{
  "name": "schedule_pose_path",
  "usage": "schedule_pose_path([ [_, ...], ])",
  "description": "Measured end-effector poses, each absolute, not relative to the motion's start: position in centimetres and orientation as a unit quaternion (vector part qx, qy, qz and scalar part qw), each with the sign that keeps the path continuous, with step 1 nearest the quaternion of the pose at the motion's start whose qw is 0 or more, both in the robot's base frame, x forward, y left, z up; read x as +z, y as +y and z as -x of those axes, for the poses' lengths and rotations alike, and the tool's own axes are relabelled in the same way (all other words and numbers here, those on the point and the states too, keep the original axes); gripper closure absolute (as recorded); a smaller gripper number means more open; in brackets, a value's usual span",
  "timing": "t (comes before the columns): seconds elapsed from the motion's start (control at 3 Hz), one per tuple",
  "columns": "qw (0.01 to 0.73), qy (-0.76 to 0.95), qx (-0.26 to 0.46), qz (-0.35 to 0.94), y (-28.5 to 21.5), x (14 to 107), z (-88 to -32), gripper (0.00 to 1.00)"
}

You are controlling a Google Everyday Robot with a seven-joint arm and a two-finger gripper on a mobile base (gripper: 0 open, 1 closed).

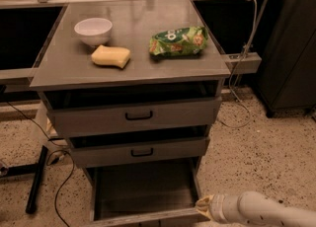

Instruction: Close bottom drawer

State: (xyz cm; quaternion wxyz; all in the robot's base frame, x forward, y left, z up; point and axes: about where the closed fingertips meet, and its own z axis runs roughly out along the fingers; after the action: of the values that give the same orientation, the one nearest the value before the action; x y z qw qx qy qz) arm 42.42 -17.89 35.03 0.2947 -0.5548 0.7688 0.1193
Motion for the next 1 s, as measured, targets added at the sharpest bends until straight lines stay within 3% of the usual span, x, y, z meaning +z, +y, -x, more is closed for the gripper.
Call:
schedule_pose_path([
  [1.0, 0.325, 0.773, 0.167, 0.518, -17.5, 25.0, -41.7, 1.0],
])
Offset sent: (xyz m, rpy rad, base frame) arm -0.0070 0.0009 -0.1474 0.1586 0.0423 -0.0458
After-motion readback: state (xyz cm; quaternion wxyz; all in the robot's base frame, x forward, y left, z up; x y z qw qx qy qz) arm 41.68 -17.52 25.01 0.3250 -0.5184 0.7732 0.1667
